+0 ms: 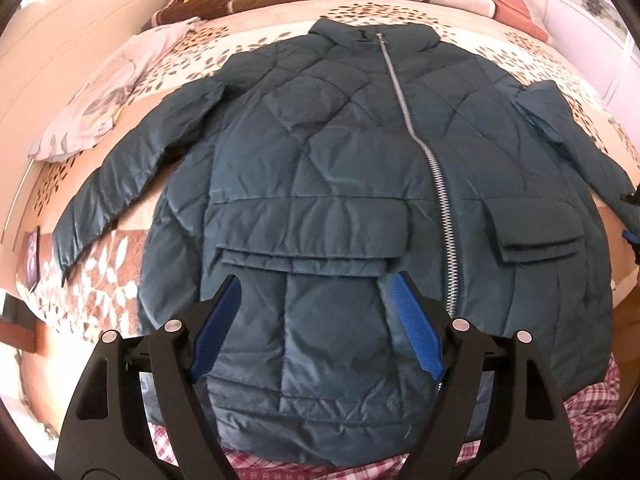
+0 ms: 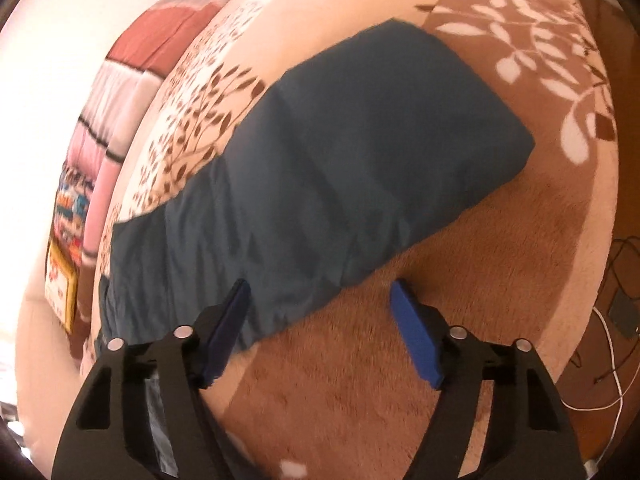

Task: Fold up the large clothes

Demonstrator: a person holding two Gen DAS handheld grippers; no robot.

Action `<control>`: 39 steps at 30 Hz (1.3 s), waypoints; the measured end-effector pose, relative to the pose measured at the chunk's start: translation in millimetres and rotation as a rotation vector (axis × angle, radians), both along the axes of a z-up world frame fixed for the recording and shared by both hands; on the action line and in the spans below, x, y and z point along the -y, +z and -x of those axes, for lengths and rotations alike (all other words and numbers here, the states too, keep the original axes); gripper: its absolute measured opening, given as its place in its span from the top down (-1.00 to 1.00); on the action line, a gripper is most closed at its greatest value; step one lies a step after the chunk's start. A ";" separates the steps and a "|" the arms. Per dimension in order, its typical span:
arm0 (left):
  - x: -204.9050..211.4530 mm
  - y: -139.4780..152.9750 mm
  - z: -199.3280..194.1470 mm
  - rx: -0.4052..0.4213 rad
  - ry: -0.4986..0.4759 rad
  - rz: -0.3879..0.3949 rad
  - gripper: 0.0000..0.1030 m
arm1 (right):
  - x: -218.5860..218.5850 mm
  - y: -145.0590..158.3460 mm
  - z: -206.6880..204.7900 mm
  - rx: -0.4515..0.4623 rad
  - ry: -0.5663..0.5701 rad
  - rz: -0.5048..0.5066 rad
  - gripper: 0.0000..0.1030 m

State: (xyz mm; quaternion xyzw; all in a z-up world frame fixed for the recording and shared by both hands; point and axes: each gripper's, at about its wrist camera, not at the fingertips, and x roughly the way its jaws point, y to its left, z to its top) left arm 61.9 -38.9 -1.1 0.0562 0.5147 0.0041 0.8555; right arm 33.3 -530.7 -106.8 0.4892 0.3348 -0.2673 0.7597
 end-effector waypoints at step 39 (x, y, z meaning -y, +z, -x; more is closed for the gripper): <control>-111.1 -11.0 19.9 0.082 0.197 0.228 -0.50 | -381.9 234.3 -180.2 0.401 1.000 0.673 0.87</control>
